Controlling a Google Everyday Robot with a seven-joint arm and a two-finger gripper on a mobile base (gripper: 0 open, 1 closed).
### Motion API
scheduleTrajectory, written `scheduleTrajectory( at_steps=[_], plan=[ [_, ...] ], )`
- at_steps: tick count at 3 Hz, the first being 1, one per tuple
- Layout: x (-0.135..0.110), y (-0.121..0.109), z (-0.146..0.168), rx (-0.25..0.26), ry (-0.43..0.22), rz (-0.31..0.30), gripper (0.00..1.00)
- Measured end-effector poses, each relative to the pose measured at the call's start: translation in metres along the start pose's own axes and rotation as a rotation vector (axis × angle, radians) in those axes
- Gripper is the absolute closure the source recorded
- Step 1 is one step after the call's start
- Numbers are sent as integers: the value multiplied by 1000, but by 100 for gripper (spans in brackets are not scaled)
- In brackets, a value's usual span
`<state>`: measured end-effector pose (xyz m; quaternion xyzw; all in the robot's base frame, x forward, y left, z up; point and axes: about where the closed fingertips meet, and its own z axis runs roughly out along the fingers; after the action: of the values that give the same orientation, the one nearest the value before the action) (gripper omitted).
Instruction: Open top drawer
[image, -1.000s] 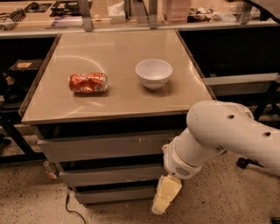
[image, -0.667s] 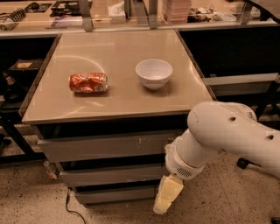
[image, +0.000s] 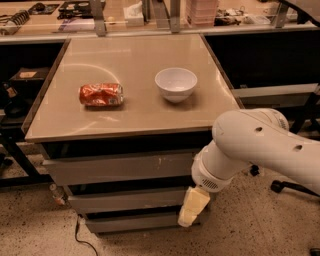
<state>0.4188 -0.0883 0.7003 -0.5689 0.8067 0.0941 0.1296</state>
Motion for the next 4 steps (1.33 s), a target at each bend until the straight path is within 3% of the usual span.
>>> scheduleTrajectory(
  at_steps=[2,3,4],
  plan=[
    [0,-40,19,28,4,-2,0],
    [-5,-72,21,55,7,-35,0],
    [-5,-74,26,50,9,-39,0]
  ],
)
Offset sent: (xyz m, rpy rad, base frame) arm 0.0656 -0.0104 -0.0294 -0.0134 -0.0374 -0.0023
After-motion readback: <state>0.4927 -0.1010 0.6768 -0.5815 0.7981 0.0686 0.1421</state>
